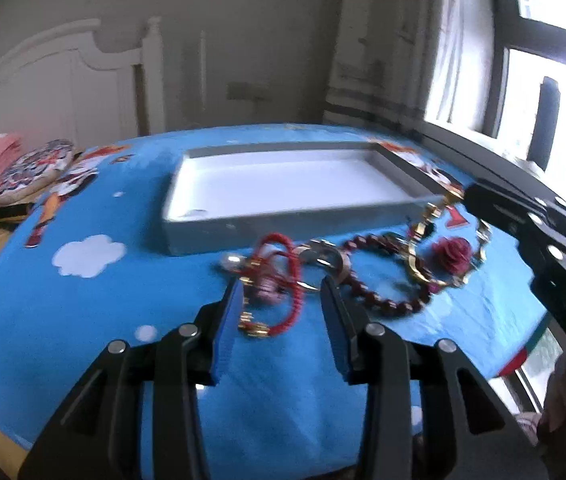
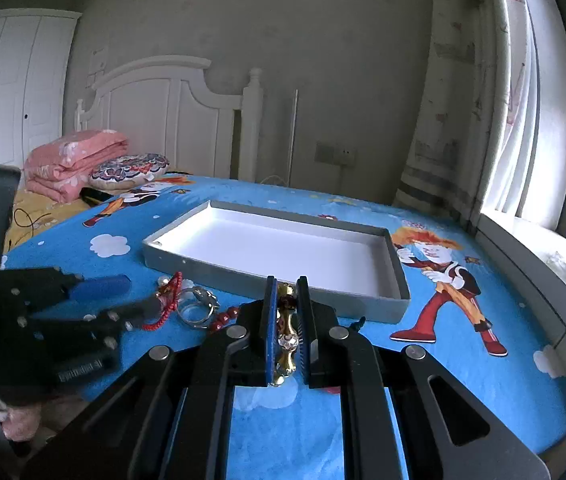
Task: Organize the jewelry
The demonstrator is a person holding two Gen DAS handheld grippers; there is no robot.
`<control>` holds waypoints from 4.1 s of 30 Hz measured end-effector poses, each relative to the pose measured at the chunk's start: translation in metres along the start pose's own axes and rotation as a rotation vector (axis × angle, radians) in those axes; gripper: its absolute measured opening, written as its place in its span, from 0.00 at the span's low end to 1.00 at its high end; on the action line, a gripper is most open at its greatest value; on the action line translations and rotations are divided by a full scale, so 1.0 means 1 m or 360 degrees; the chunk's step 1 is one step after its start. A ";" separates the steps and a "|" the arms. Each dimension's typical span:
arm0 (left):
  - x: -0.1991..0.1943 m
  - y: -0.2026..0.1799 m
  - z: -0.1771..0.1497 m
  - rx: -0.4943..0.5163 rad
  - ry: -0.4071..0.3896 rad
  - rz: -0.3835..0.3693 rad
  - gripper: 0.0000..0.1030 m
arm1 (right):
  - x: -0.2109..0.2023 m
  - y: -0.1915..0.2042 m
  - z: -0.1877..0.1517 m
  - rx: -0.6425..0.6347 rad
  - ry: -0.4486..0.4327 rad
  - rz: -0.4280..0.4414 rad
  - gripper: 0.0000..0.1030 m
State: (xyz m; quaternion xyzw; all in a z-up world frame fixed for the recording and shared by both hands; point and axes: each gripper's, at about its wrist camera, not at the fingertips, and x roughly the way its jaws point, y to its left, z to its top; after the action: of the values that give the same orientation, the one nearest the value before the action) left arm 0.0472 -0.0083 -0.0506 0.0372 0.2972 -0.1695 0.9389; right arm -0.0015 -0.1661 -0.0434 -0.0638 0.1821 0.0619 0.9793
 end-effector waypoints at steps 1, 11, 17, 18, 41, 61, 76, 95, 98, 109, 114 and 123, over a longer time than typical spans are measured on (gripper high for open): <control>0.001 -0.006 -0.001 0.0031 -0.0003 -0.0005 0.37 | 0.000 -0.001 -0.001 0.0005 0.0001 -0.0001 0.10; 0.025 -0.015 -0.010 0.0077 0.0049 0.0052 0.21 | 0.004 -0.006 -0.007 0.0031 0.0029 -0.0002 0.10; 0.024 -0.005 -0.012 0.0028 0.0037 0.0086 0.22 | 0.005 -0.002 -0.007 0.0012 0.0037 0.0014 0.11; 0.023 -0.004 -0.013 0.0024 0.0037 0.0087 0.23 | 0.005 -0.001 -0.007 0.0010 0.0038 0.0016 0.11; -0.031 -0.003 0.019 0.0026 -0.0238 0.0185 0.05 | -0.017 0.011 0.015 -0.0032 -0.0122 0.0057 0.11; -0.007 -0.010 0.079 -0.0034 -0.0285 0.0158 0.05 | 0.033 -0.008 0.065 0.0019 -0.0166 -0.0014 0.10; 0.081 0.018 0.135 -0.0136 -0.0122 0.0209 0.05 | 0.134 -0.039 0.090 0.0041 0.0059 -0.0065 0.10; 0.093 0.044 0.134 -0.0300 -0.0102 0.0356 0.82 | 0.146 -0.079 0.084 0.0230 0.0257 -0.0031 0.48; 0.071 0.044 0.126 -0.0329 -0.0144 0.0374 0.90 | 0.119 -0.086 0.074 0.0218 0.0206 -0.0038 0.50; 0.012 0.014 0.076 -0.0135 -0.0280 0.0461 0.95 | 0.052 -0.101 0.018 0.0267 0.0218 -0.0121 0.50; -0.003 0.011 0.057 -0.0118 -0.0277 0.0464 0.95 | 0.038 -0.090 -0.004 0.0259 0.0245 -0.0095 0.50; -0.007 0.018 0.020 -0.0188 -0.0224 0.0451 0.95 | 0.024 -0.064 -0.021 0.0206 0.0206 -0.0102 0.50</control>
State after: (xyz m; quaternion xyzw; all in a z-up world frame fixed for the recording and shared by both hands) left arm 0.0586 0.0073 -0.0312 0.0116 0.2320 -0.0199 0.9725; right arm 0.0226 -0.2294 -0.0648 -0.0101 0.2464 0.0143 0.9690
